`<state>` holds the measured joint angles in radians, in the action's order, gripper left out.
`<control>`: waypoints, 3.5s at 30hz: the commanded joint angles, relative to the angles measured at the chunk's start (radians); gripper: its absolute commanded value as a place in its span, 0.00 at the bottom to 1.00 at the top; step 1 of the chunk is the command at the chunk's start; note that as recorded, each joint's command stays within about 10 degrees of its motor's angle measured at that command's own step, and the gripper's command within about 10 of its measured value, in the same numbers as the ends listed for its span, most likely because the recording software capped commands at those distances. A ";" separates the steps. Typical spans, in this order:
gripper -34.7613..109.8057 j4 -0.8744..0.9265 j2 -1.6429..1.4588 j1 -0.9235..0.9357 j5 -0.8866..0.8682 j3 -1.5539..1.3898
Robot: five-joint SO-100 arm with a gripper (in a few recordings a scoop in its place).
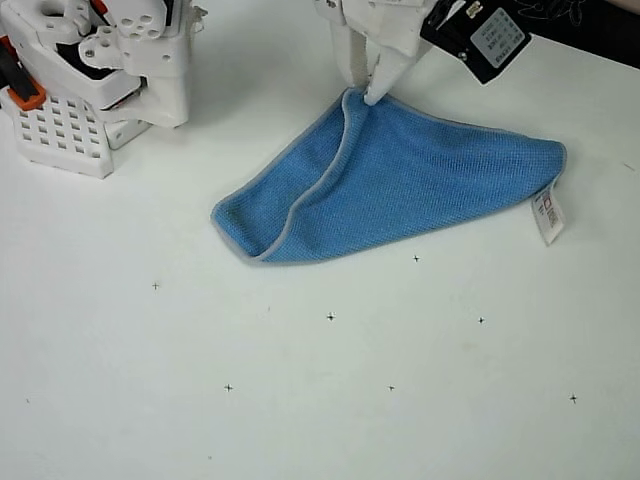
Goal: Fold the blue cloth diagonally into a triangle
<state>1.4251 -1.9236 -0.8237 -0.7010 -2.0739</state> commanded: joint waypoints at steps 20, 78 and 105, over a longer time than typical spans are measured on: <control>0.24 -0.155 0.118 -0.121 -0.103 -0.032; 0.44 0.009 0.061 0.322 0.433 0.353; 0.44 -0.279 -0.258 0.859 0.739 -0.295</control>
<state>1.1919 -2.0417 0.0000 0.0107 -2.3040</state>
